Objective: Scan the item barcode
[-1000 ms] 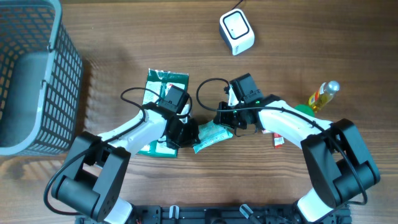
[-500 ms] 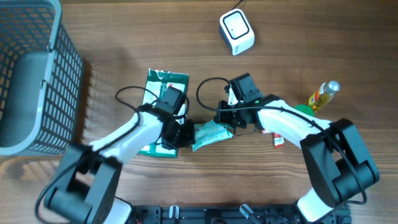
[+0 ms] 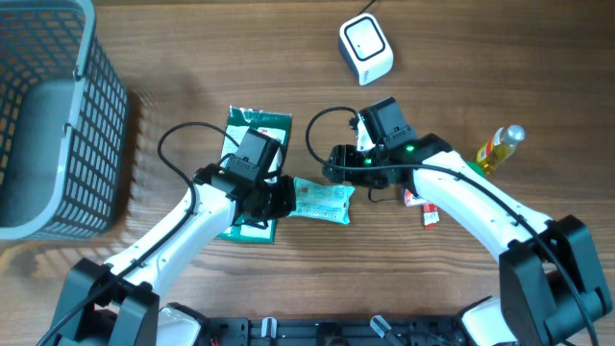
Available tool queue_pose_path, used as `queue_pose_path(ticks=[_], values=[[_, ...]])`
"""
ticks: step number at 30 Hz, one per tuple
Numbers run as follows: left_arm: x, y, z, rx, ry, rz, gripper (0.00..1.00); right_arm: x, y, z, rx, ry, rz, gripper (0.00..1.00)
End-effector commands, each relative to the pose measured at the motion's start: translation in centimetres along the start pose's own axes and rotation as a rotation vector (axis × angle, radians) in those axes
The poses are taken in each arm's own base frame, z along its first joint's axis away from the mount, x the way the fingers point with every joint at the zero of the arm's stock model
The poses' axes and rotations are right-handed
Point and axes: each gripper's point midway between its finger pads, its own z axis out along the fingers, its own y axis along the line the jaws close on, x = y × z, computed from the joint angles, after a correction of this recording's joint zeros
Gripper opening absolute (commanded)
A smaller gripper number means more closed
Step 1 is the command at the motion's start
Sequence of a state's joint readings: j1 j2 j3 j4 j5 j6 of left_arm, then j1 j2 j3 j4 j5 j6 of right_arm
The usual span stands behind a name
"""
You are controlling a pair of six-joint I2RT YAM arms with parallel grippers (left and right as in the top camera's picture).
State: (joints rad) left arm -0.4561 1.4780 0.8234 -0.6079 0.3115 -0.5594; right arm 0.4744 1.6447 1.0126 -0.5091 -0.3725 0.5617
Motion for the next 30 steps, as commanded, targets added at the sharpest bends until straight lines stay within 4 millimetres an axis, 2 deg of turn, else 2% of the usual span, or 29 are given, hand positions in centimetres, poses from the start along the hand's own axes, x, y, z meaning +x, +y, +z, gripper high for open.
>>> queue_pose_path(ticks=[1,10,19,23,30], values=[[-2.0,1.7,-0.2,-0.093,-0.107,-0.020,0.04,0.3,-0.7,-0.4,0.040,0.015,-0.008,0.68],[-4.1,0.5,0.1,-0.047,-0.183,-0.010,0.04,2.8,-2.2,-0.4,0.097,0.111,0.034,0.66],[-3.5,1.4,2.5,-0.071,-0.117,-0.026,0.04,4.0,-3.1,0.1,0.113,0.136,0.046,0.66],[-3.4,0.3,3.2,-0.009,-0.087,-0.020,0.04,4.6,-3.7,0.7,0.111,0.143,0.062,0.65],[-3.6,-0.4,3.2,0.029,-0.091,-0.034,0.04,5.0,-3.1,0.8,0.077,0.162,0.065,0.64]])
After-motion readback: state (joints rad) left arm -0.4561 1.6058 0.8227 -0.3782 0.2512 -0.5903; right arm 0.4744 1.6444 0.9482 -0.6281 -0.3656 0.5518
